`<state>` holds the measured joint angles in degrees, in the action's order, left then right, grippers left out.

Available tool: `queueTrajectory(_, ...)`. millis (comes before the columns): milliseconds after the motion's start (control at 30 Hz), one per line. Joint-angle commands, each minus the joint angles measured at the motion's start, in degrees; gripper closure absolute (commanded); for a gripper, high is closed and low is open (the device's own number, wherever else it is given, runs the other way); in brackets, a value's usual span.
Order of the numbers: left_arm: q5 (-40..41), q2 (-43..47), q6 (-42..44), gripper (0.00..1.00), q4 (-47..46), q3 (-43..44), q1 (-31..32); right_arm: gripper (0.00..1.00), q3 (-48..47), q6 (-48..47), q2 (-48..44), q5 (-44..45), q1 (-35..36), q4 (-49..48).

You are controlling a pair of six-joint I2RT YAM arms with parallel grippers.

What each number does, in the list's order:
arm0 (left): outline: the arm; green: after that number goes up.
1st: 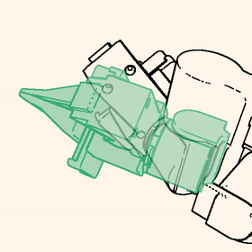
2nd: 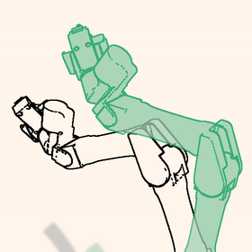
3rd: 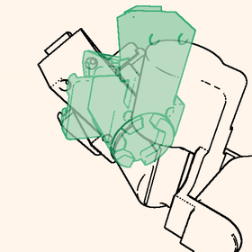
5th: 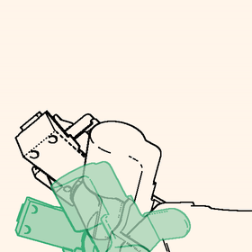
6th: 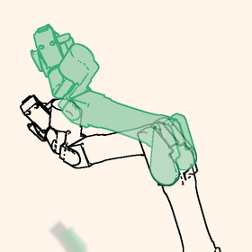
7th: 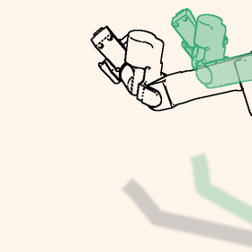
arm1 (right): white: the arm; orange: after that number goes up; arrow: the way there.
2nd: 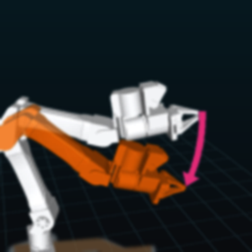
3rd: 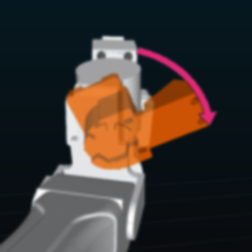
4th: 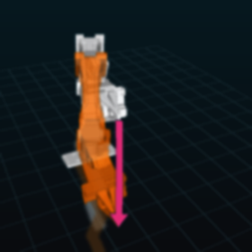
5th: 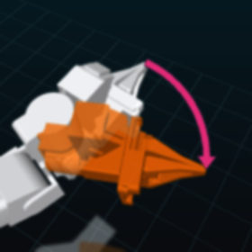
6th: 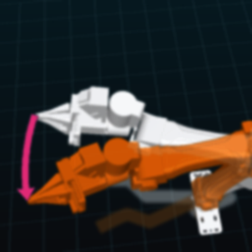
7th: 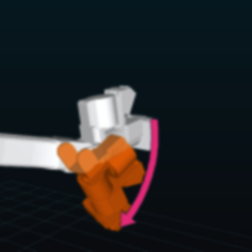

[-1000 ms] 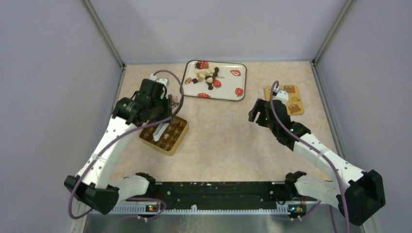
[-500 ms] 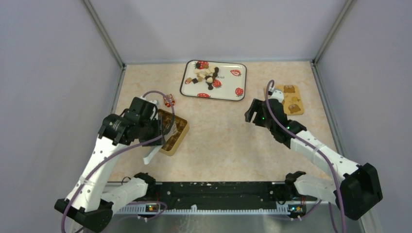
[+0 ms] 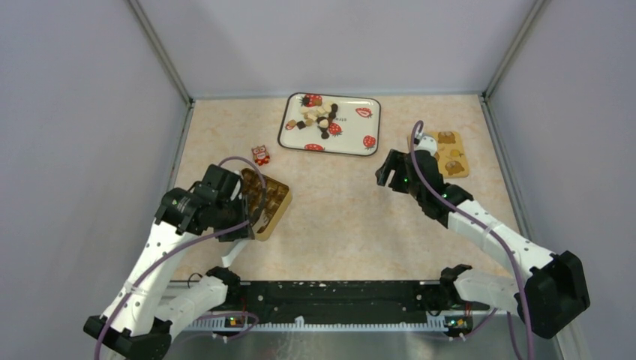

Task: Pack the chocolate

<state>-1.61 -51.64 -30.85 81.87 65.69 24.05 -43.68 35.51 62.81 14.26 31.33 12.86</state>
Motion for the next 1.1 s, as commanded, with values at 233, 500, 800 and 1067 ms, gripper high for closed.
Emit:
queueTrajectory(233,6.13,1.44,-2.95,0.77,-0.72,-1.34,0.2,0.29,-2.68,-0.44,0.76,-0.59,-0.12,-2.31)
queueTrajectory(500,4.58,1.2,-1.94,0.75,-0.83,-3.04,0.2,0.29,-2.29,-0.07,0.82,-0.46,-0.13,-2.39)
queueTrajectory(800,3.98,0.81,-1.92,0.56,-0.83,-2.72,0.2,0.29,-2.31,0.04,1.01,-0.9,-0.12,-2.69)
queueTrajectory(1067,3.04,-0.88,-1.97,0.53,-0.91,-1.39,0.2,0.29,-2.02,0.18,0.81,-0.68,-0.13,-2.71)
